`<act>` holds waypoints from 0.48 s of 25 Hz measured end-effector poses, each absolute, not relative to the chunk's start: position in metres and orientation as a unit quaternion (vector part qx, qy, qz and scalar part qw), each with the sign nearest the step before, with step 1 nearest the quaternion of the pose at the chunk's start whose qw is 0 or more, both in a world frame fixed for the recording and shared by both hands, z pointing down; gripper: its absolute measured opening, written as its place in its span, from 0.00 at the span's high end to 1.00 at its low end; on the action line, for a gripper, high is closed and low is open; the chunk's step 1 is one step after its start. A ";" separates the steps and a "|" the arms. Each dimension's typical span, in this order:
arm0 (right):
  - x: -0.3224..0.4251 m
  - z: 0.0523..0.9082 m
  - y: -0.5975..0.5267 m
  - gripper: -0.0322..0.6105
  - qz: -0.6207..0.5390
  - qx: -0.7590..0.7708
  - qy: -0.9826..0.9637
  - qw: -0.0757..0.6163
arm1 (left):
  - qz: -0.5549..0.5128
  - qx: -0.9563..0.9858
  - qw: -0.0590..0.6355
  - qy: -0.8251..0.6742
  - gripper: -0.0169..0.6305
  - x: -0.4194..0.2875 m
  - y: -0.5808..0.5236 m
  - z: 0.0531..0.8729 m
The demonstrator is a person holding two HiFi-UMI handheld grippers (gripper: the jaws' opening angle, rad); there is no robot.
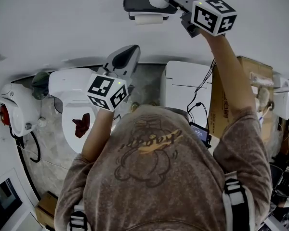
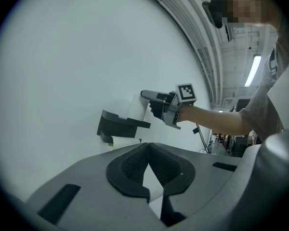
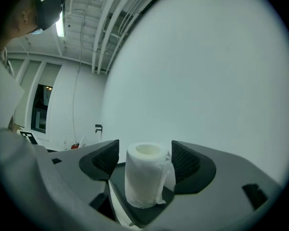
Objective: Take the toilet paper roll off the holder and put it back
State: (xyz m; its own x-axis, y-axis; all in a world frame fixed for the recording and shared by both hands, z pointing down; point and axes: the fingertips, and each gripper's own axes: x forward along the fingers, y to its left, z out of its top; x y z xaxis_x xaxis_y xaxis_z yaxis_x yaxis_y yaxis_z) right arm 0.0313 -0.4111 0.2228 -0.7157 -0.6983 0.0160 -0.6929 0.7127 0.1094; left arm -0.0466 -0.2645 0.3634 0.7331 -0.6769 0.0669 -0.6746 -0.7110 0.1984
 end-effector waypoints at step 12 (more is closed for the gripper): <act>0.060 0.182 -0.340 0.47 -0.090 0.372 -0.924 0.006 | -0.013 0.932 0.106 -0.346 0.94 -0.037 -0.249 0.357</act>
State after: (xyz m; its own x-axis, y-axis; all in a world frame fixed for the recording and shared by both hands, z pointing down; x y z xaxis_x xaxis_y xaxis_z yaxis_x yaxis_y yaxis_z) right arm 0.0601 -0.3398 0.1819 -0.7225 -0.6891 -0.0563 -0.6870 0.7063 0.1706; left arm -0.0375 -0.2490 0.3570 0.7596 -0.6485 0.0491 -0.6430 -0.7375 0.2063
